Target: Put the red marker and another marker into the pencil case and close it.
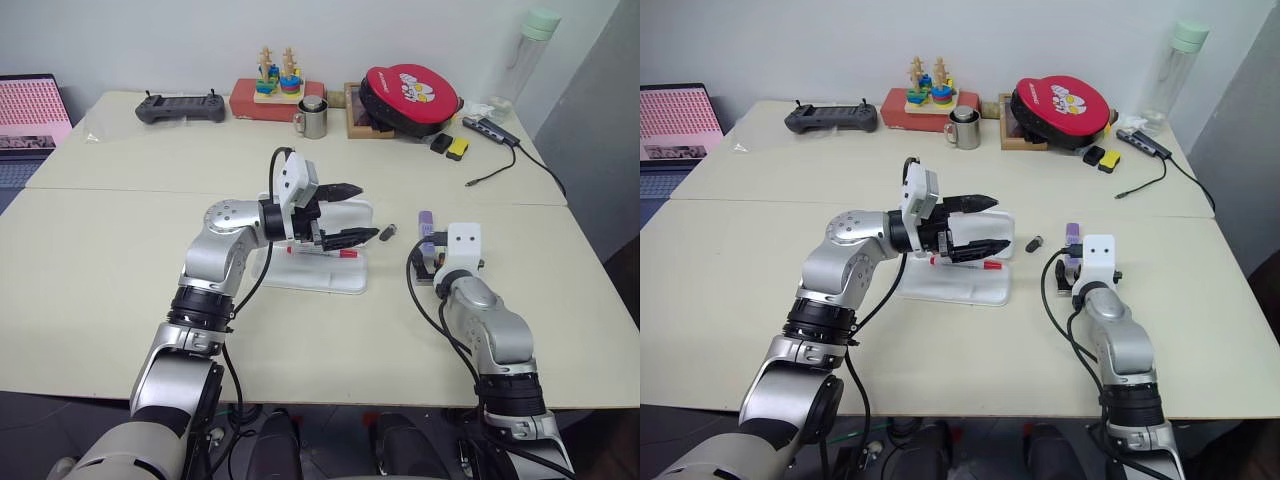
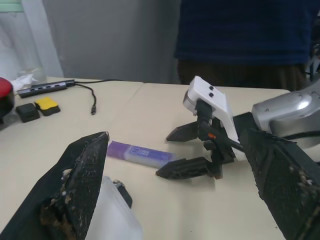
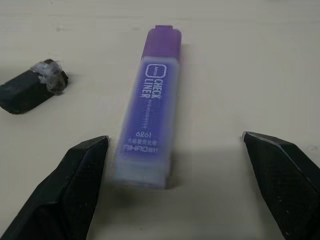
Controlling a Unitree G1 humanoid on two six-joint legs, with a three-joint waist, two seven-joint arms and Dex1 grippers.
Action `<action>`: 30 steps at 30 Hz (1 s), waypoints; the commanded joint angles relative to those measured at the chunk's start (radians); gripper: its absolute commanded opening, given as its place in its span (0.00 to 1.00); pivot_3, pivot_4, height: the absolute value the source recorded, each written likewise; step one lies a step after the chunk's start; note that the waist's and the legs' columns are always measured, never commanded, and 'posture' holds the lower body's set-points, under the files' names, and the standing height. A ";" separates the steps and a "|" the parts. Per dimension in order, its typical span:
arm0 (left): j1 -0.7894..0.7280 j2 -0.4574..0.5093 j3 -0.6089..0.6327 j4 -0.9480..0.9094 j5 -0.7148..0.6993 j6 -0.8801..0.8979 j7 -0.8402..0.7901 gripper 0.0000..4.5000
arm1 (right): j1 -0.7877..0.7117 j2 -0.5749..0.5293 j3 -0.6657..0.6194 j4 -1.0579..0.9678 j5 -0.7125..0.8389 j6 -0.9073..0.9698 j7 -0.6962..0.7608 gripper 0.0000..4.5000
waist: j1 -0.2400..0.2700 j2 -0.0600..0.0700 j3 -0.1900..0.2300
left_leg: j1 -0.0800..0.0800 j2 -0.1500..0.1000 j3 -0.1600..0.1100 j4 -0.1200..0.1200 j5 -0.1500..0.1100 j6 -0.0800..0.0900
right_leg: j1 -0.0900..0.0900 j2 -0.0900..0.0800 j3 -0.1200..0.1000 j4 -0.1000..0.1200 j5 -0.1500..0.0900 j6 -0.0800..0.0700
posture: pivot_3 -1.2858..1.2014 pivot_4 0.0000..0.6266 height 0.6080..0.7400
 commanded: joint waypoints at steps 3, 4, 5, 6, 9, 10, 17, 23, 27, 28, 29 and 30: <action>-0.021 -0.010 0.006 -0.038 -0.008 -0.019 0.020 0.99 | -0.032 0.019 -0.014 0.024 -0.031 -0.021 -0.021 1.00 | 0.000 0.000 0.000 | 0.000 0.000 0.000 0.000 0.000 0.000 | 0.000 0.000 0.000 0.000 0.000 0.000 | 0.52 0.24 1.00; -0.019 -0.011 0.005 -0.041 -0.009 -0.019 0.021 0.99 | -0.034 0.019 -0.015 0.032 -0.036 -0.023 -0.022 1.00 | 0.000 0.000 0.000 | 0.000 0.000 0.000 0.000 0.000 0.000 | 0.000 0.000 0.000 0.000 0.000 0.000 | 0.52 0.24 1.00; -0.015 -0.011 0.007 -0.049 -0.012 -0.017 0.025 0.99 | -0.036 0.021 -0.018 0.040 -0.041 -0.030 -0.025 1.00 | 0.000 0.000 0.000 | 0.000 0.000 0.000 0.000 0.000 0.000 | 0.000 0.000 0.000 0.000 0.000 0.000 | 0.52 0.24 1.00; -0.012 -0.011 0.008 -0.052 -0.011 -0.021 0.030 1.00 | -0.038 0.021 -0.020 0.046 -0.046 -0.036 -0.025 0.92 | 0.000 0.000 0.000 | 0.000 0.000 0.000 0.000 0.000 0.000 | 0.000 0.000 0.000 0.000 0.000 0.000 | 0.52 0.24 1.00; -0.011 -0.011 0.010 -0.048 -0.007 -0.032 0.042 1.00 | -0.045 0.022 -0.028 0.055 -0.051 -0.044 -0.023 0.79 | 0.001 0.000 0.000 | 0.000 0.000 0.000 0.000 0.000 0.000 | 0.000 0.000 0.000 0.000 0.000 0.000 | 0.52 0.24 1.00; -0.012 -0.012 0.011 -0.048 -0.008 -0.032 0.045 1.00 | -0.047 0.022 -0.030 0.058 -0.050 -0.045 -0.022 0.74 | 0.001 0.000 0.000 | 0.000 0.000 0.000 0.000 0.000 0.000 | 0.000 0.000 0.000 0.000 0.000 0.000 | 0.52 0.24 1.00; -0.018 -0.016 0.011 -0.040 -0.010 -0.041 0.057 1.00 | -0.055 0.019 -0.043 0.066 -0.050 -0.047 -0.018 0.38 | 0.002 0.000 0.000 | 0.000 0.000 0.000 0.000 0.000 0.000 | 0.000 0.000 0.000 0.000 0.000 0.000 | 0.52 0.24 1.00; -0.018 0.034 0.031 -0.061 -0.037 0.006 0.020 1.00 | -0.077 0.020 -0.076 0.040 -0.026 -0.124 -0.003 0.24 | 0.002 0.000 0.000 | 0.000 0.000 0.000 0.000 0.000 0.000 | 0.000 0.000 0.000 0.000 0.000 0.000 | 0.52 0.24 1.00; 0.005 0.169 0.072 -0.023 -0.028 0.015 -0.033 1.00 | -0.157 -0.048 -0.009 -0.010 -0.016 -0.272 0.171 0.24 | -0.012 0.001 0.001 | 0.000 0.000 0.000 -0.001 0.000 0.000 | -0.001 0.000 0.001 0.000 0.000 0.000 | 0.52 0.24 1.00; 0.006 0.194 0.084 -0.004 -0.020 0.005 -0.028 1.00 | -0.176 -0.061 0.003 -0.017 0.000 -0.298 0.221 0.24 | -0.018 0.002 0.001 | 0.000 0.000 0.001 -0.001 0.000 0.000 | -0.001 0.000 0.001 0.000 0.000 0.000 | 0.52 0.24 1.00; 0.018 0.223 0.087 -0.001 -0.011 -0.003 -0.036 1.00 | -0.192 -0.076 0.011 -0.019 0.010 -0.314 0.260 0.24 | -0.023 0.002 0.001 | 0.000 0.000 0.001 -0.001 0.000 0.000 | -0.001 0.000 0.001 0.000 0.000 0.000 | 0.52 0.24 1.00; 0.044 0.260 0.083 -0.020 -0.009 0.006 -0.056 1.00 | -0.212 -0.091 0.016 -0.016 0.028 -0.320 0.308 0.24 | -0.030 0.002 0.001 | 0.000 0.000 0.001 -0.001 0.000 0.000 | -0.002 0.000 0.001 0.000 0.000 0.000 | 0.52 0.24 1.00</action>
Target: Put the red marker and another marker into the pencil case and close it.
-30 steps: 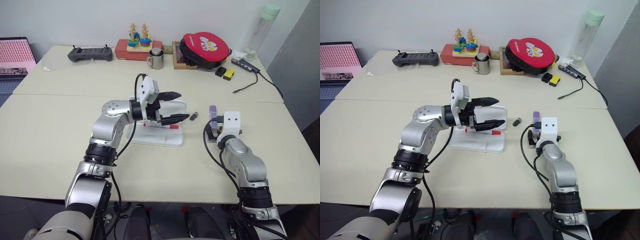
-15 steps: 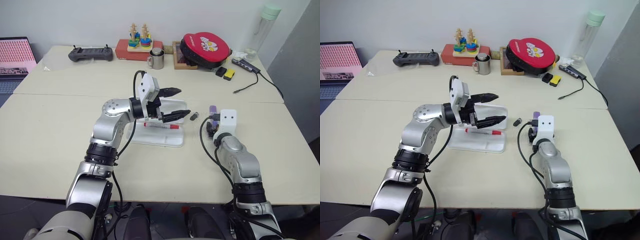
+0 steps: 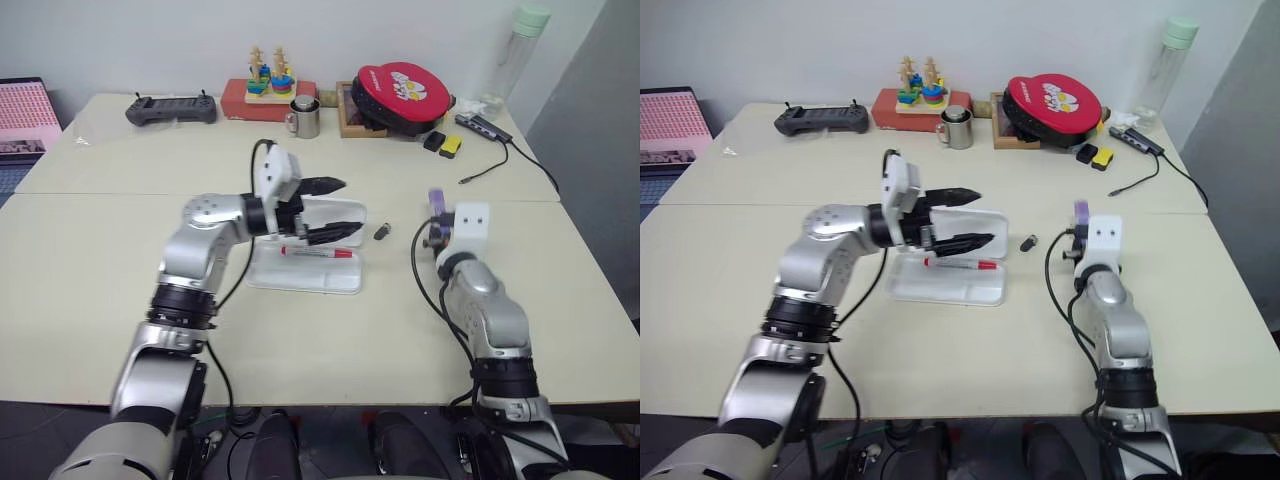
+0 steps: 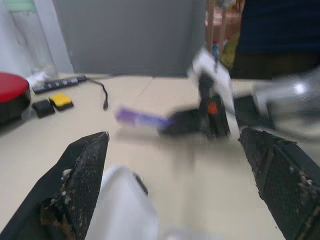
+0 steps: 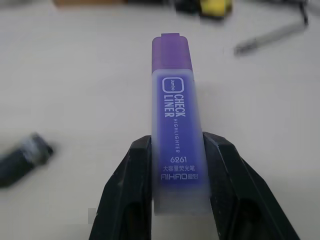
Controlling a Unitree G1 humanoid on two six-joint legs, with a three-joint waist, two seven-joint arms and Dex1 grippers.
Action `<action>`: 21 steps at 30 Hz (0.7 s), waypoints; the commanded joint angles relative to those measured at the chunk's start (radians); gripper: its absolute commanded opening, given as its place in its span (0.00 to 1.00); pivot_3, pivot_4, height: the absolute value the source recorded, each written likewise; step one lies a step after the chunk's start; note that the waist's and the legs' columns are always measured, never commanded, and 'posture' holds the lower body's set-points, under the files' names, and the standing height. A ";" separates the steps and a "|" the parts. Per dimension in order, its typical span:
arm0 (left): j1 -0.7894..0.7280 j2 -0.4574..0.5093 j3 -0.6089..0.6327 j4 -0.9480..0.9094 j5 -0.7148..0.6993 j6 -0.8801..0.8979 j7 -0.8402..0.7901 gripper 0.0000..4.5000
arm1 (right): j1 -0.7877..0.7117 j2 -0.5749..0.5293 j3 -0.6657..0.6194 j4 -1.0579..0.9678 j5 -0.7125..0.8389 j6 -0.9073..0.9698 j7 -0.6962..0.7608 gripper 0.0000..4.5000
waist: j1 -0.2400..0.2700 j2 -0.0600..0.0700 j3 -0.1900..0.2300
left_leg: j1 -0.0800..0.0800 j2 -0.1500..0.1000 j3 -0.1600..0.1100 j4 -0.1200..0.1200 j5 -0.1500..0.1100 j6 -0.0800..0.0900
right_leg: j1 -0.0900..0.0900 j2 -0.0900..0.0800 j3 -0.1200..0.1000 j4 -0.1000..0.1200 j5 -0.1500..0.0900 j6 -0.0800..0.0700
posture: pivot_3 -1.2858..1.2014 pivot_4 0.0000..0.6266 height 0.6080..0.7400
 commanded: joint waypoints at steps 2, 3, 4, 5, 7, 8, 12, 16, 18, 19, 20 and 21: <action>0.063 0.137 0.047 -0.037 0.007 -0.003 -0.058 1.00 | -0.104 -0.057 0.038 -0.073 0.077 -0.106 0.219 0.24 | -0.008 0.000 0.000 | 0.000 0.001 -0.001 -0.002 0.000 0.000 | 0.000 0.001 0.000 0.000 -0.001 -0.001 | 0.52 0.24 1.00; 0.086 0.162 0.049 -0.057 0.009 0.010 -0.058 1.00 | -0.122 -0.067 0.044 -0.067 0.091 -0.116 0.261 0.24 | -0.005 0.000 0.000 | 0.000 0.001 -0.001 -0.002 0.000 0.000 | 0.000 0.001 -0.001 0.000 -0.001 -0.001 | 0.52 0.24 1.00; 0.129 0.207 0.061 -0.086 0.016 0.022 -0.063 1.00 | -0.151 -0.087 0.075 -0.069 0.122 -0.101 0.352 0.24 | 0.002 0.000 0.000 | 0.000 0.001 -0.001 -0.002 0.000 0.000 | 0.001 0.001 -0.001 0.000 -0.001 -0.002 | 0.52 0.24 1.00; 0.161 0.240 0.071 -0.108 0.021 0.031 -0.067 1.00 | -0.171 -0.102 0.098 -0.071 0.144 -0.088 0.419 0.24 | 0.002 0.000 0.000 | 0.000 0.001 -0.001 -0.002 0.000 0.000 | 0.001 0.001 -0.001 -0.001 -0.001 -0.002 | 0.52 0.24 1.00; 0.224 0.299 0.124 -0.157 -0.001 0.064 -0.057 1.00 | -0.217 -0.121 0.161 -0.070 0.208 -0.023 0.569 0.24 | -0.003 0.001 0.000 | -0.002 0.000 0.001 -0.002 0.000 0.000 | 0.000 0.001 0.001 -0.001 -0.001 -0.002 | 0.52 0.24 1.00; 0.265 0.329 0.150 -0.188 -0.015 0.081 -0.055 1.00 | -0.232 -0.140 0.225 -0.075 0.217 0.009 0.651 0.24 | -0.002 0.001 0.000 | -0.002 0.001 0.001 -0.002 0.000 0.000 | -0.001 0.000 0.001 -0.001 -0.001 -0.002 | 0.52 0.24 1.00; 0.411 0.418 0.215 -0.291 -0.043 0.143 -0.065 1.00 | -0.283 -0.145 0.399 0.018 0.161 0.030 0.790 0.24 | -0.003 0.001 0.000 | -0.001 0.002 -0.001 -0.003 0.000 0.000 | -0.001 0.002 -0.001 0.001 -0.002 -0.004 | 0.52 0.24 1.00; 0.492 0.447 0.291 -0.358 -0.075 0.178 -0.033 1.00 | -0.320 -0.097 0.471 0.170 0.092 -0.010 0.802 0.24 | 0.011 0.001 0.000 | -0.001 0.002 -0.001 -0.001 0.000 0.000 | -0.001 0.002 -0.001 0.001 -0.002 -0.004 | 0.52 0.24 1.00; 0.546 0.459 0.337 -0.403 -0.089 0.202 -0.017 1.00 | -0.346 -0.065 0.498 0.265 0.060 -0.034 0.812 0.24 | 0.012 0.001 0.000 | -0.001 0.002 0.000 0.000 0.000 0.000 | -0.001 0.002 0.000 0.000 -0.002 -0.003 | 0.52 0.24 1.00; 0.563 0.462 0.350 -0.418 -0.093 0.209 -0.010 1.00 | -0.357 -0.053 0.501 0.297 0.050 -0.042 0.816 0.24 | 0.015 0.001 0.000 | -0.001 0.002 0.000 0.000 0.000 0.000 | -0.002 0.002 0.000 0.000 -0.002 -0.002 | 0.52 0.24 1.00; 0.579 0.463 0.362 -0.434 -0.098 0.218 -0.003 1.00 | -0.368 -0.038 0.501 0.330 0.041 -0.054 0.819 0.24 | 0.015 0.001 0.000 | -0.001 0.003 0.000 0.000 0.000 0.000 | -0.002 0.002 0.000 0.001 -0.002 -0.002 | 0.52 0.24 1.00; 0.587 0.463 0.367 -0.446 -0.103 0.226 0.006 1.00 | -0.376 -0.029 0.500 0.353 0.033 -0.065 0.824 0.24 | 0.020 0.001 0.000 | -0.001 0.003 0.001 0.000 0.000 0.000 | -0.002 0.002 0.000 0.001 -0.002 -0.003 | 0.52 0.24 1.00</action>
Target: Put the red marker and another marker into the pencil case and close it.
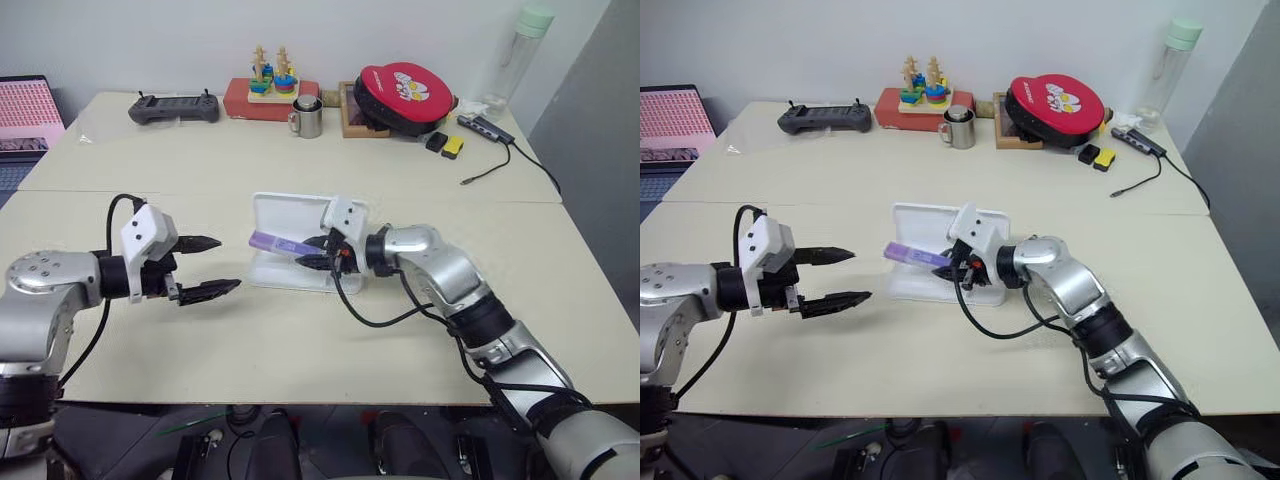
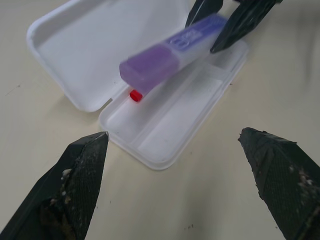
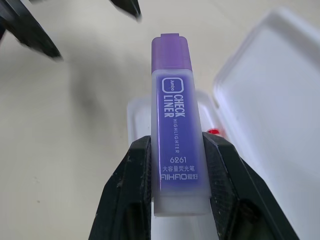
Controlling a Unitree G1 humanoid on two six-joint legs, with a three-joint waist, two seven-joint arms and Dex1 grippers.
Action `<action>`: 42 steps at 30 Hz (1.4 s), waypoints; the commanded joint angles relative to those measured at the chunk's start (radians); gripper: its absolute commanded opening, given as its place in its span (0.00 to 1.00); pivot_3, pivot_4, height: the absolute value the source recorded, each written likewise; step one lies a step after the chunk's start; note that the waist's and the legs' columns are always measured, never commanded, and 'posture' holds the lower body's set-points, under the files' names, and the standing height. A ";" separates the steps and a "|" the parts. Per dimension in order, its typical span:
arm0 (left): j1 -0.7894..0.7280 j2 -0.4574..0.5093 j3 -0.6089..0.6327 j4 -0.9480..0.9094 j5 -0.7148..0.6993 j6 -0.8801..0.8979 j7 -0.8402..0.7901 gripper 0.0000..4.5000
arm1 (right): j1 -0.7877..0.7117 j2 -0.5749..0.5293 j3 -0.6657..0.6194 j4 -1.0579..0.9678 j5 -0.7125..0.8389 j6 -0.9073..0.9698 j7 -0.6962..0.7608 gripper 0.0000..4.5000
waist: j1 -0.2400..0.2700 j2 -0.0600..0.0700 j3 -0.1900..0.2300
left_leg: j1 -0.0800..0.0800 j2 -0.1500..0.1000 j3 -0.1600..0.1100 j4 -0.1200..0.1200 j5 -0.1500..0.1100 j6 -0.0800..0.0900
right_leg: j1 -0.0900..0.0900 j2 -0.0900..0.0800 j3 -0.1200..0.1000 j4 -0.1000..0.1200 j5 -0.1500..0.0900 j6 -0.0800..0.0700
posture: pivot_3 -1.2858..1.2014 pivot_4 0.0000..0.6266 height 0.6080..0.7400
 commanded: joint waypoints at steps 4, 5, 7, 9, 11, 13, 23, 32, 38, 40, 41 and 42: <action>0.045 0.024 0.075 -0.108 -0.046 0.050 0.046 1.00 | -0.068 0.056 0.003 0.141 -0.070 -0.109 0.038 0.24 | 0.009 0.000 0.000 | 0.000 0.000 0.000 0.000 0.000 0.000 | 0.000 0.000 0.000 0.000 0.000 0.000 | 0.52 0.24 1.00; 0.043 0.027 0.069 -0.105 -0.035 0.043 0.053 1.00 | -0.066 0.059 0.004 0.145 -0.072 -0.113 0.047 0.24 | 0.009 0.000 0.000 | 0.000 0.000 0.000 0.000 0.000 0.000 | 0.000 0.000 0.000 0.000 0.000 0.000 | 0.52 0.24 1.00; 0.037 0.029 0.065 -0.106 -0.031 0.043 0.064 1.00 | -0.060 0.065 0.008 0.148 -0.082 -0.121 0.063 0.24 | 0.009 0.000 0.000 | 0.000 0.000 0.000 -0.001 0.000 0.000 | 0.000 0.000 0.000 0.000 0.000 0.000 | 0.52 0.24 1.00; 0.037 0.030 0.063 -0.112 -0.036 0.048 0.070 1.00 | -0.051 0.069 0.010 0.147 -0.091 -0.126 0.072 0.24 | 0.008 0.000 0.000 | 0.000 0.000 0.000 -0.001 0.000 0.000 | -0.001 0.000 0.000 0.000 0.000 0.000 | 0.52 0.24 1.00; 0.040 0.032 0.059 -0.113 -0.036 0.046 0.071 1.00 | -0.044 0.070 0.009 0.147 -0.096 -0.127 0.078 0.24 | 0.007 0.000 0.000 | 0.000 0.000 0.000 -0.002 0.000 0.000 | -0.001 0.001 0.000 0.000 0.000 -0.001 | 0.52 0.24 1.00; 0.037 0.031 0.053 -0.106 -0.028 0.036 0.075 1.00 | -0.032 0.067 0.010 0.142 -0.104 -0.127 0.085 0.24 | 0.007 0.000 0.000 | 0.000 0.000 0.000 -0.002 0.000 0.000 | -0.001 0.001 0.000 0.000 0.000 0.000 | 0.52 0.24 1.00; -0.005 0.032 0.016 -0.082 -0.024 0.025 0.070 1.00 | -0.003 0.047 -0.010 0.111 -0.121 -0.120 0.098 0.64 | 0.007 0.000 0.000 | 0.000 0.000 0.000 -0.001 0.000 0.000 | -0.001 0.001 0.000 0.000 0.000 0.000 | 0.52 0.24 1.00; -0.107 -0.037 -0.062 -0.070 -0.050 0.020 0.071 1.00 | 0.003 0.042 -0.186 -0.091 0.044 -0.122 0.105 1.00 | 0.011 0.000 0.000 | 0.000 0.000 0.000 -0.001 0.000 0.000 | 0.000 0.001 0.000 0.000 0.000 0.000 | 0.52 0.24 1.00; -0.203 -0.213 -0.195 -0.127 -0.063 0.040 0.137 1.00 | 0.178 -0.018 -0.457 -0.425 0.225 0.071 -0.060 1.00 | 0.036 -0.001 -0.001 | -0.001 -0.001 0.000 -0.001 0.000 0.000 | 0.001 0.000 -0.001 -0.001 0.000 0.000 | 0.52 0.24 1.00; -0.246 -0.275 -0.227 -0.112 -0.055 0.030 0.161 1.00 | 0.246 -0.042 -0.551 -0.461 0.195 0.109 -0.194 1.00 | 0.044 -0.003 -0.002 | -0.001 -0.001 -0.003 0.000 0.000 0.000 | 0.004 0.000 -0.003 -0.001 0.000 -0.001 | 0.52 0.24 1.00; -0.263 -0.295 -0.238 -0.101 -0.048 0.022 0.169 1.00 | 0.268 -0.046 -0.583 -0.457 0.192 0.124 -0.244 1.00 | 0.045 -0.003 -0.002 | -0.001 -0.001 -0.003 0.000 0.000 0.000 | 0.004 0.000 -0.003 -0.001 0.000 0.000 | 0.52 0.24 1.00; -0.284 -0.315 -0.243 -0.083 -0.044 0.014 0.175 1.00 | 0.292 -0.048 -0.610 -0.441 0.169 0.114 -0.302 1.00 | 0.041 -0.002 -0.002 | -0.001 -0.001 -0.002 0.001 0.000 0.000 | 0.004 0.000 -0.001 -0.001 0.000 0.000 | 0.52 0.24 1.00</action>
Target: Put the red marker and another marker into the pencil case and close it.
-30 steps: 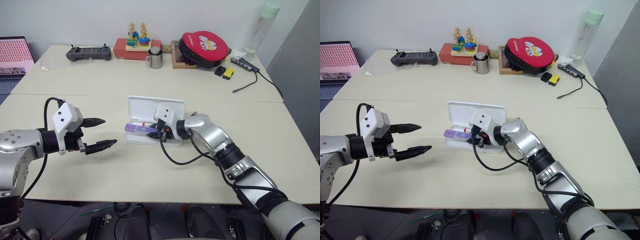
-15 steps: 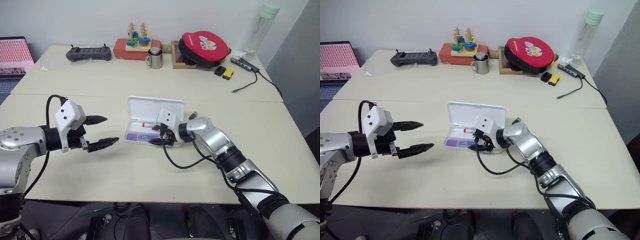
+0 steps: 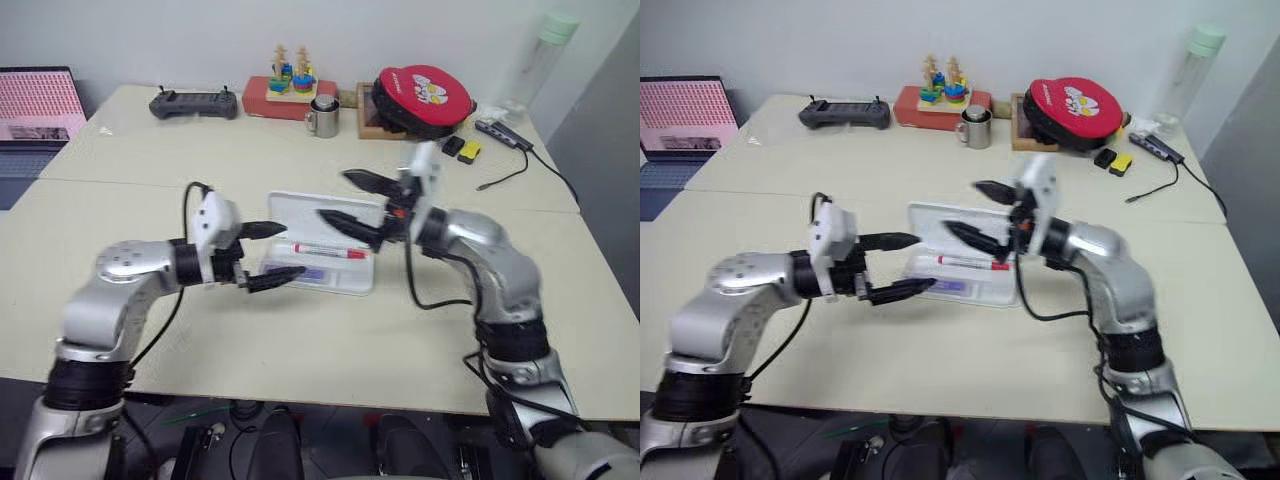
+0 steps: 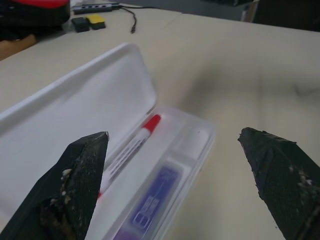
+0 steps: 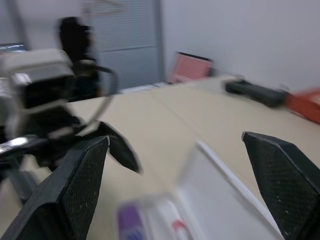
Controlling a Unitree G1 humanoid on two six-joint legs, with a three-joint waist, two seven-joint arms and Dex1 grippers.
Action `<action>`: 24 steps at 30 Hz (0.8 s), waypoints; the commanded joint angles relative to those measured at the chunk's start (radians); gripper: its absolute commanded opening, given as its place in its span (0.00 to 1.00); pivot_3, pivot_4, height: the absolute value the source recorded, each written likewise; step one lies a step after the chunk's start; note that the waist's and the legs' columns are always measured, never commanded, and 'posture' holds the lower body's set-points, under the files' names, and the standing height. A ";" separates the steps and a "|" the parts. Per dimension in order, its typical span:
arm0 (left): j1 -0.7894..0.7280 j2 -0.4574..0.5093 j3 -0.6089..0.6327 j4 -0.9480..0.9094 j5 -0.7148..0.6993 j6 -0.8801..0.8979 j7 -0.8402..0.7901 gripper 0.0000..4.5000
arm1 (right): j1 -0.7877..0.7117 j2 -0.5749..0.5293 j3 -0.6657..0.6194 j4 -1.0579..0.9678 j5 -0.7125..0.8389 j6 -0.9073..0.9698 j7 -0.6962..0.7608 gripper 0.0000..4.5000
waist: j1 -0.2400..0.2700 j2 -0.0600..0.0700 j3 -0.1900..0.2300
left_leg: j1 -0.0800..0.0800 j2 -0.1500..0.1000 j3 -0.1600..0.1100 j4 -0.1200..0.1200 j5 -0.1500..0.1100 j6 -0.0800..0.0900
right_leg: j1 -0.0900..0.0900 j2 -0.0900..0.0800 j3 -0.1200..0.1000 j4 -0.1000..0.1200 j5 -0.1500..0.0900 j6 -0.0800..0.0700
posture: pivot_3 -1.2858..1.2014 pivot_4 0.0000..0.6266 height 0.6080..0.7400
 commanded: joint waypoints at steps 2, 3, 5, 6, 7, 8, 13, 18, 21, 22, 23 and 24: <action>-0.104 -0.062 -0.023 0.058 0.011 -0.044 0.025 1.00 | 0.057 -0.008 -0.123 0.054 -0.105 0.016 -0.291 1.00 | -0.014 0.000 0.000 | 0.000 0.000 0.000 0.000 0.000 0.000 | 0.000 0.000 0.001 0.000 0.001 0.001 | 0.52 0.24 1.00; -0.124 -0.071 -0.033 0.080 0.016 -0.052 0.017 1.00 | 0.063 -0.003 -0.114 0.088 -0.141 0.032 -0.345 1.00 | -0.023 0.001 0.000 | 0.001 0.000 0.000 0.000 0.001 0.001 | 0.000 0.000 0.002 0.001 0.001 0.001 | 0.52 0.24 1.00; -0.154 -0.081 -0.052 0.103 0.018 -0.057 -0.010 1.00 | 0.063 0.028 -0.090 0.120 -0.177 0.041 -0.418 1.00 | -0.036 0.001 0.000 | 0.003 0.000 0.001 0.000 0.001 0.002 | 0.000 0.001 0.003 0.001 0.001 0.002 | 0.52 0.24 1.00; -0.162 -0.083 -0.057 0.109 0.018 -0.059 -0.020 1.00 | 0.060 0.041 -0.083 0.124 -0.183 0.039 -0.439 1.00 | -0.043 0.001 0.000 | 0.003 0.000 0.001 0.000 0.001 0.002 | 0.000 0.001 0.003 0.001 0.001 0.002 | 0.52 0.24 1.00; -0.168 -0.082 -0.059 0.115 0.017 -0.062 -0.026 1.00 | 0.056 0.050 -0.077 0.126 -0.188 0.036 -0.452 1.00 | -0.050 0.001 0.000 | 0.004 0.000 0.001 0.000 0.001 0.002 | 0.000 0.002 0.004 0.002 0.001 0.002 | 0.52 0.24 1.00; -0.173 -0.080 -0.062 0.124 0.018 -0.065 -0.032 1.00 | 0.050 0.069 -0.078 0.127 -0.183 0.040 -0.464 1.00 | -0.055 0.002 0.001 | 0.004 0.000 0.001 -0.001 0.001 0.002 | 0.000 0.002 0.004 0.002 0.001 0.002 | 0.52 0.24 1.00; -0.187 -0.064 -0.058 0.173 0.028 -0.089 -0.070 1.00 | 0.043 0.142 -0.026 0.131 -0.191 0.018 -0.498 1.00 | -0.059 0.002 0.001 | 0.002 0.000 0.000 -0.002 0.001 0.002 | 0.000 0.002 0.003 0.001 0.001 0.001 | 0.52 0.24 1.00; -0.217 -0.063 -0.049 0.231 0.031 -0.118 -0.094 1.00 | 0.032 0.227 0.001 0.189 -0.215 0.022 -0.586 1.00 | -0.059 0.002 0.001 | 0.001 0.000 0.000 -0.002 0.001 0.002 | 0.000 0.001 0.002 0.001 0.001 0.002 | 0.52 0.24 1.00; -0.233 -0.082 -0.044 0.241 0.026 -0.132 -0.085 1.00 | 0.023 0.234 0.027 0.224 -0.248 0.007 -0.616 1.00 | -0.050 0.002 0.001 | 0.001 0.000 0.000 -0.001 0.001 0.002 | 0.000 0.001 0.002 0.001 0.001 0.002 | 0.52 0.24 1.00; -0.236 -0.093 -0.040 0.242 0.018 -0.131 -0.081 1.00 | 0.016 0.234 0.048 0.242 -0.264 -0.001 -0.616 1.00 | -0.046 0.002 0.001 | 0.001 0.000 0.000 -0.001 0.001 0.002 | 0.000 0.001 0.002 0.001 0.001 0.002 | 0.52 0.24 1.00; -0.237 -0.101 -0.036 0.243 0.013 -0.130 -0.078 1.00 | 0.012 0.235 0.062 0.256 -0.274 -0.006 -0.615 1.00 | -0.044 0.002 0.001 | 0.001 0.000 0.000 -0.001 0.001 0.002 | 0.000 0.001 0.002 0.001 0.001 0.002 | 0.52 0.24 1.00; -0.235 -0.103 -0.039 0.241 0.015 -0.131 -0.080 1.00 | 0.004 0.238 0.070 0.274 -0.285 -0.013 -0.623 1.00 | -0.043 0.002 0.001 | 0.001 0.000 0.000 -0.001 0.001 0.002 | 0.000 0.001 0.002 0.001 0.001 0.002 | 0.52 0.24 1.00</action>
